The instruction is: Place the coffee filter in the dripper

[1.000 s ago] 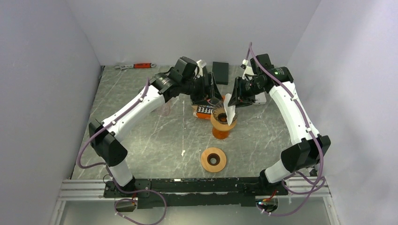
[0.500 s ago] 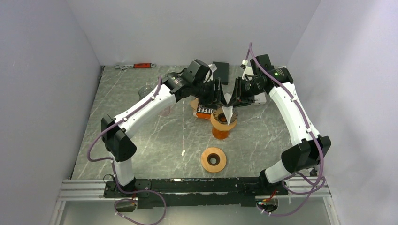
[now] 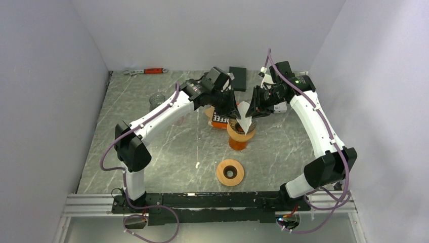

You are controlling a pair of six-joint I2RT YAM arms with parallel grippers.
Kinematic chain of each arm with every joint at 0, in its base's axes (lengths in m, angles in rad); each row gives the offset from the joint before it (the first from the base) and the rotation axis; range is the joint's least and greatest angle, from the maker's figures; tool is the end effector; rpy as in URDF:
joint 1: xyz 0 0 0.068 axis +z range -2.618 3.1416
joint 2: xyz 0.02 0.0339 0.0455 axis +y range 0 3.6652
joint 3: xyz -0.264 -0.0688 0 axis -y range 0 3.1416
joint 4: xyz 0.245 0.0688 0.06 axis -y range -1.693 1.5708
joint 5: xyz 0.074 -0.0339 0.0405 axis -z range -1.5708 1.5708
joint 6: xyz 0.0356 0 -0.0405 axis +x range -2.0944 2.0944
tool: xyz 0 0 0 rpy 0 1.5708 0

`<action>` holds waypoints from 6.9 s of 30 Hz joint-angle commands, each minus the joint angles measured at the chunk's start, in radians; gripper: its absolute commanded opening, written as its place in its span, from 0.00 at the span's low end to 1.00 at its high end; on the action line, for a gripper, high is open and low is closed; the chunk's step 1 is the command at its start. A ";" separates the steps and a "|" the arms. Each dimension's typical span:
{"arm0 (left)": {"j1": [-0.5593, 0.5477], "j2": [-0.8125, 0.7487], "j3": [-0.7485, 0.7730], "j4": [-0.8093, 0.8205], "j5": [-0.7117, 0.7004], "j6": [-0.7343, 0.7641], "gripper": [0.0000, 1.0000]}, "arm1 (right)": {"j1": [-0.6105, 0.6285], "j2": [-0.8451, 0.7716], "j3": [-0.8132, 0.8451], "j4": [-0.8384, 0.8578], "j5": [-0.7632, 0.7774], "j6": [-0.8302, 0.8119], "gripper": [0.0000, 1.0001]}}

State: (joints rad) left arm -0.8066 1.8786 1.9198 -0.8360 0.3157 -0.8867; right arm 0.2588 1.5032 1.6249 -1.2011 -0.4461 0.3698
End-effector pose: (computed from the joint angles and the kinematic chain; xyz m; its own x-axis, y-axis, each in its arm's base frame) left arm 0.2811 -0.3093 0.3582 -0.9606 -0.0624 -0.2709 0.1461 0.7158 -0.6829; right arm 0.2746 0.0886 0.3726 -0.9493 0.0860 -0.3025 -0.0907 0.8461 0.5252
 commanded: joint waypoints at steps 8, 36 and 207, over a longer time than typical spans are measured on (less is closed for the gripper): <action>-0.004 -0.018 0.084 -0.063 -0.045 -0.004 0.03 | 0.003 -0.042 0.004 -0.002 0.053 -0.019 0.27; 0.017 -0.109 -0.008 -0.094 -0.080 -0.027 0.00 | 0.003 -0.035 0.045 -0.090 0.216 -0.089 0.28; 0.056 0.025 -0.015 -0.078 -0.031 0.028 0.19 | -0.052 0.035 -0.265 0.274 -0.028 -0.045 0.41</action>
State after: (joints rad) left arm -0.7536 1.8973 1.8851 -0.9249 0.2638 -0.8581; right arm 0.2085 1.5337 1.3678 -0.9554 -0.4706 0.3252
